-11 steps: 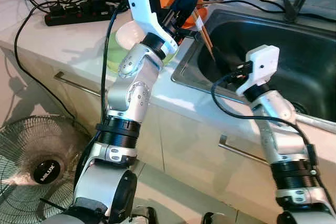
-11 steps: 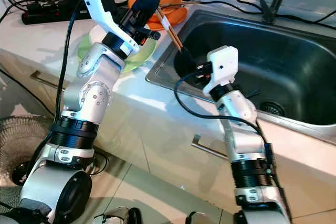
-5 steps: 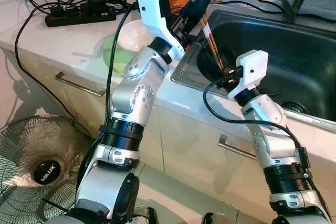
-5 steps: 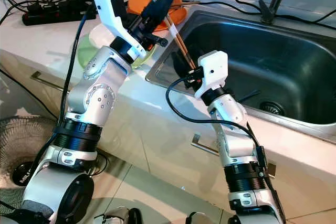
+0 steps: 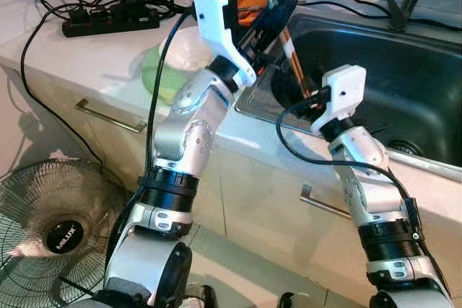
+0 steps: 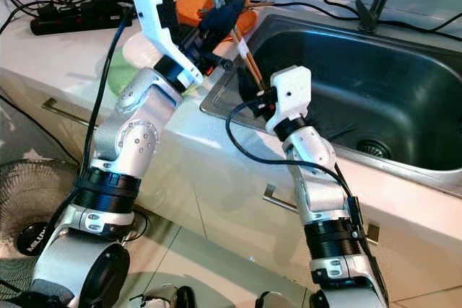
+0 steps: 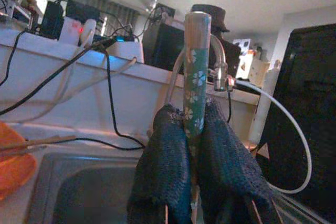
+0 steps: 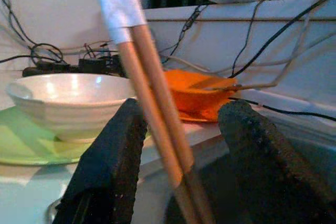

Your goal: Kitchen organization

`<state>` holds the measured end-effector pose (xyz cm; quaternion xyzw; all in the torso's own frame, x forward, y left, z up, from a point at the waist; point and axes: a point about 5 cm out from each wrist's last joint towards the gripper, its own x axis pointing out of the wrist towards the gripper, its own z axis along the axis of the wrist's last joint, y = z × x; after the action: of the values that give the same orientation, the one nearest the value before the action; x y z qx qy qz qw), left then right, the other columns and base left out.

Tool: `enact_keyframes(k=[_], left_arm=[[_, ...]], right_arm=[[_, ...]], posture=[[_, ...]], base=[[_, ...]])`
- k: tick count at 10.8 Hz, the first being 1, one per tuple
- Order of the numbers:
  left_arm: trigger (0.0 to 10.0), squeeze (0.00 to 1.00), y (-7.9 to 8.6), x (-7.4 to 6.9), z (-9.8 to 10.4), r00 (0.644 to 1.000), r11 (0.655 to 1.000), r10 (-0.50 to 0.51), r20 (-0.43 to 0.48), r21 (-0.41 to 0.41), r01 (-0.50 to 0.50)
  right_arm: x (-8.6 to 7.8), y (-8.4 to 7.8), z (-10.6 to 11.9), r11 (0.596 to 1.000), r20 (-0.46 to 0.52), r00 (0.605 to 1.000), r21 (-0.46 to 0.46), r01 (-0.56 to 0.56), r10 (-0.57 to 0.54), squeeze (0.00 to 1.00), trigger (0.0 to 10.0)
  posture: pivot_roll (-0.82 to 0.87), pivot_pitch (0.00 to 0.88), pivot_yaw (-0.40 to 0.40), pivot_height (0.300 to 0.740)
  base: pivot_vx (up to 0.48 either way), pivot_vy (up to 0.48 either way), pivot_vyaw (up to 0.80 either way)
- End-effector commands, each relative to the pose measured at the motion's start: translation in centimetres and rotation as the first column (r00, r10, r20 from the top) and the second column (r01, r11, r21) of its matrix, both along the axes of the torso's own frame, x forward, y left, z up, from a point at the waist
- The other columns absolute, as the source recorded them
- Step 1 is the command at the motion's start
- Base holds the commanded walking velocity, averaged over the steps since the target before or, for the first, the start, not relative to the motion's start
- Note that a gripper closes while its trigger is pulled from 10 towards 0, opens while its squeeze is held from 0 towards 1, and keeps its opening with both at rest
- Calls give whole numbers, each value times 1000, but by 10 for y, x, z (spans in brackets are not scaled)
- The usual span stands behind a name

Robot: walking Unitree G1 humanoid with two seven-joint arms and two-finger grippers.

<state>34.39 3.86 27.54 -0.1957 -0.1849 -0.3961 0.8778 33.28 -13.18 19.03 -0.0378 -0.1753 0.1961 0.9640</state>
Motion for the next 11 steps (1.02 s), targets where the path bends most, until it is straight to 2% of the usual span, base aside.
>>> enact_keyframes(k=[1,2,9,10,11], left_arm=[[10000,0,-1,-3,5,1000,1000,-14,24,7,14],[10000,0,-1,-2,4,1000,1000,-13,21,9,13],[10000,0,-2,-3,8,999,1000,0,45,28,-1],[10000,878,-2,-2,7,999,1000,2,42,28,-3],[10000,1000,-2,-2,6,999,1000,3,36,25,-4]], right_arm=[[2,-1,1,1000,3,1000,4,10,-10,0,9216],[3,-1,1,1000,-2,1000,5,19,-19,0,0],[6,-1,-1,999,-8,999,7,33,-33,0,0],[6,-2,-1,999,-8,999,7,36,-36,0,0],[7,-3,-1,999,-8,999,7,42,-42,0,0]], posture=[[4,61,83,740],[4,65,83,740],[14,77,83,740],[15,78,84,740],[15,78,84,740]], base=[[0,0,0],[0,0,0],[0,0,0],[0,0,0],[0,0,0]])
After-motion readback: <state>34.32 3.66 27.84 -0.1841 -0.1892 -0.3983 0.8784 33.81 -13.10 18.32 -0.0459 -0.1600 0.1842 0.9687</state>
